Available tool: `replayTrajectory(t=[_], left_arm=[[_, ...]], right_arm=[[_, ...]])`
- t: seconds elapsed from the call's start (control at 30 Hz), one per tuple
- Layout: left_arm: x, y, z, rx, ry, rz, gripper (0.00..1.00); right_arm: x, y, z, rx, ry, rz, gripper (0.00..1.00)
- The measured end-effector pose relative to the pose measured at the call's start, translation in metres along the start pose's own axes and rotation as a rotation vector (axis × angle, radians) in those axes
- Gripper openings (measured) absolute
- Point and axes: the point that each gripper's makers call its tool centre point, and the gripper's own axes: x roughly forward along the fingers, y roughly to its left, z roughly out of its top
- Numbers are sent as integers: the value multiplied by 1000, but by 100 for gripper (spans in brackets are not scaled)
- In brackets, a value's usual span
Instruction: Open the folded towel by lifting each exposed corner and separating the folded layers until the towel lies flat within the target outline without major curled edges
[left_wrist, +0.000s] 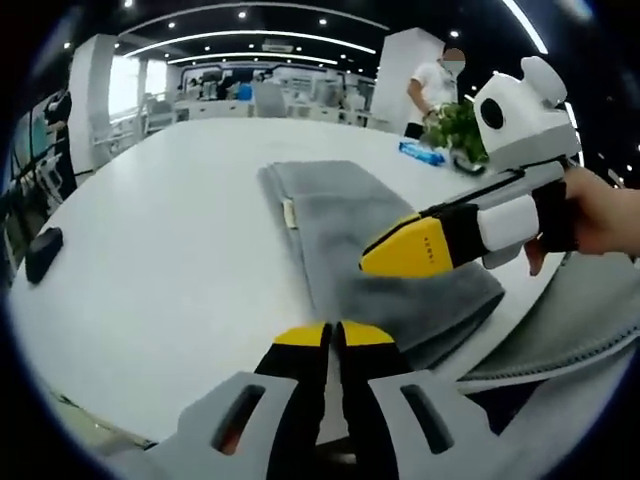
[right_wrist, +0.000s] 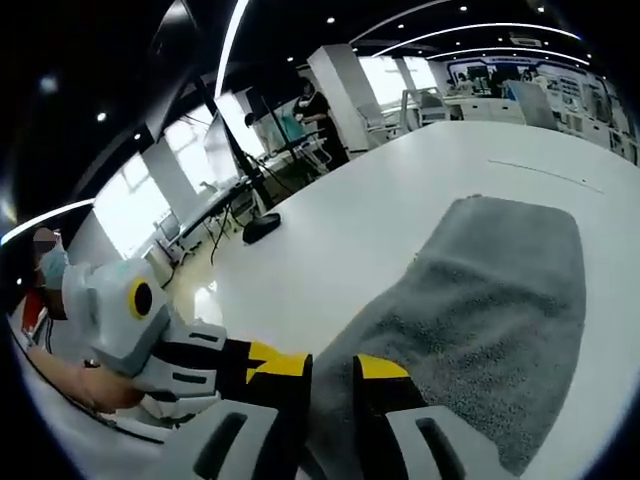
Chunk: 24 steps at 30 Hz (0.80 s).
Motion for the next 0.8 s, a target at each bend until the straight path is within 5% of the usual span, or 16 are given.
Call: replayTrajectory(t=[0.13,0.3,0.37,0.57,0.67,0.8], left_arm=[[-1,-1,2,17,-12,0,0],[-9,-5,16,154,-68,30,0],[-11,-9,25,305,-79,62,0],[-5,-55,36,698,-91,15,0],[0,-66,33,761,-81,-10,0],[2,-67,30,737,-77,-23,0]], right_arm=[[-2,1,0,-4,4,1,13],[-6,-1,1,6,-2,-1,13],[-8,0,7,36,-16,10,13],[-4,-2,13,103,-5,-4,18],[-3,-15,8,81,37,-75,14],[-6,-29,5,77,58,-136,0]])
